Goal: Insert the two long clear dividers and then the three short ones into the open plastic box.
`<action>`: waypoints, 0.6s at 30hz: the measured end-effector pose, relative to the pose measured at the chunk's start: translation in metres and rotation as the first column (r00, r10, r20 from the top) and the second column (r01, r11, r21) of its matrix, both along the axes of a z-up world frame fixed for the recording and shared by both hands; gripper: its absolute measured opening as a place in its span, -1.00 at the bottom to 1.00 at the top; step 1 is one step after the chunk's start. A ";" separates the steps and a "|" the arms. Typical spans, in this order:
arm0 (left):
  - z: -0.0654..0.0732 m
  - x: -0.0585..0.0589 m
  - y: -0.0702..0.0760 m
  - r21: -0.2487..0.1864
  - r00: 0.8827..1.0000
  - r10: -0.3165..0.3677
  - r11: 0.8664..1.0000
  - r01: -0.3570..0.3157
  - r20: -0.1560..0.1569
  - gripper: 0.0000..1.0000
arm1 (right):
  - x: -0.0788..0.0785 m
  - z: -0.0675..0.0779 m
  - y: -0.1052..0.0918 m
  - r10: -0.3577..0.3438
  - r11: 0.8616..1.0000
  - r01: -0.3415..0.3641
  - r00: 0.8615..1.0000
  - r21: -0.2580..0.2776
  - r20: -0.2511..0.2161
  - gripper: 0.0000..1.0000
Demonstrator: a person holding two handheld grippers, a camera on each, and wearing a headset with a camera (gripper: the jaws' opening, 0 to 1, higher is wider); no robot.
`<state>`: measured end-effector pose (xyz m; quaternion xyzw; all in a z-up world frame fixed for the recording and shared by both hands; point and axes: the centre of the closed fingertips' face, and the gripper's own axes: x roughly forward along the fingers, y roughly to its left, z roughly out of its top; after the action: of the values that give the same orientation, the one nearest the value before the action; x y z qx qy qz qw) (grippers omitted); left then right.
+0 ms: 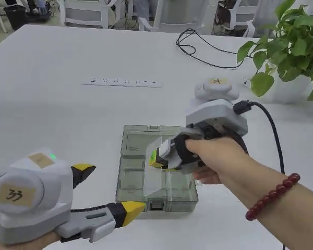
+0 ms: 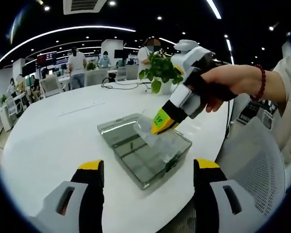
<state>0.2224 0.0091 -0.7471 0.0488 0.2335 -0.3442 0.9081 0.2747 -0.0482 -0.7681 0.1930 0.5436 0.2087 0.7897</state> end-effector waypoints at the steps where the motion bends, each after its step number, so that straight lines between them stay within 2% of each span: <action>1: -0.001 0.000 0.000 0.001 1.000 -0.003 1.000 0.003 -0.003 0.55 | 0.000 -0.001 0.000 0.002 1.000 -0.002 1.000 -0.005 -0.013 -0.88; 5: -0.003 -0.001 -0.002 0.016 1.000 -0.020 1.000 0.019 0.002 0.69 | -0.001 -0.009 0.001 0.006 1.000 -0.008 0.998 -0.026 -0.058 -0.88; 11: 0.000 -0.002 -0.005 0.010 0.999 -0.045 0.999 0.045 0.017 0.82 | -0.001 -0.019 0.000 0.015 0.998 -0.019 0.997 -0.059 -0.081 -0.88; 18: 0.001 -0.003 -0.006 0.000 0.998 -0.057 0.998 0.057 0.021 0.90 | 0.000 -0.023 0.002 0.007 0.998 -0.013 0.993 -0.056 -0.114 -0.88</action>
<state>0.2196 0.0027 -0.7462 0.0587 0.2222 -0.3694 0.9004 0.2742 -0.0465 -0.7907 0.1794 0.5945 0.1856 0.7615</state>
